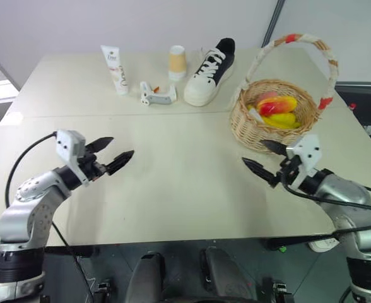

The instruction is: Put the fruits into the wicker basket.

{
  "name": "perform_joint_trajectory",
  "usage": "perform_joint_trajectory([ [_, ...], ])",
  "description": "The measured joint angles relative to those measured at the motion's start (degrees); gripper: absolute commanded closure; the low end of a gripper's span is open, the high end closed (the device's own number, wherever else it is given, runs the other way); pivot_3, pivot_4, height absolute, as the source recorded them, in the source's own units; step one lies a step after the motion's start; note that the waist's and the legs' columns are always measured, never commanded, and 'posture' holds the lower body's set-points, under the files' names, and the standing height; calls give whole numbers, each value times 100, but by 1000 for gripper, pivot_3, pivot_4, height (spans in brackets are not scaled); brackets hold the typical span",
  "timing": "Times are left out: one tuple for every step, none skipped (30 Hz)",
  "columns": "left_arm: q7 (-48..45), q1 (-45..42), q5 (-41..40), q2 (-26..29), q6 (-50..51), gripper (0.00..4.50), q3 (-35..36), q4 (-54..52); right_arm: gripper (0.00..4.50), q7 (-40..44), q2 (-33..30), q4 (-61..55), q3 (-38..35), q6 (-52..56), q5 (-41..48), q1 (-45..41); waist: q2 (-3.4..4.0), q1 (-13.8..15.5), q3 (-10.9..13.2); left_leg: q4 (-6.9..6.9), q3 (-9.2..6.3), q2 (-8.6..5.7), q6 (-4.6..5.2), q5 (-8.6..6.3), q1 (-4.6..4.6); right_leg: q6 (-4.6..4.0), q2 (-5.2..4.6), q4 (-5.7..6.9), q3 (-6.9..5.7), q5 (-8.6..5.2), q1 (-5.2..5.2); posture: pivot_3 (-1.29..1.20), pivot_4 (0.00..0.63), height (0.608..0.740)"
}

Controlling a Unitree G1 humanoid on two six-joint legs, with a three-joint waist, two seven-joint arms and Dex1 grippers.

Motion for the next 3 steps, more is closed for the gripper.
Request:
perform_joint_trajectory([
  [16, 71, 0, 6, 0, 0, 45, -10, 708, 33, 0, 92, 36, -48, -29, -53, 0, 9, 0, -1, -2, -1, 0, 0, 0, 1, -5, 0, 0, -1, 0, 0, 150, 740],
  [26, 124, 0, 6, 0, 0, 75, -30, 708, 67, 1, 177, 67, -85, -41, -96, -1, 15, 0, -1, -3, -1, 0, 0, -1, 2, -7, -1, 0, -1, 1, 0, 150, 740],
  [31, 186, -4, 6, 0, 0, 118, -61, 708, 102, 4, 275, 102, -127, -62, -149, -1, 17, 0, -1, -5, -2, 0, 0, -1, 2, -7, -3, -1, -1, 2, 0, 150, 740],
])
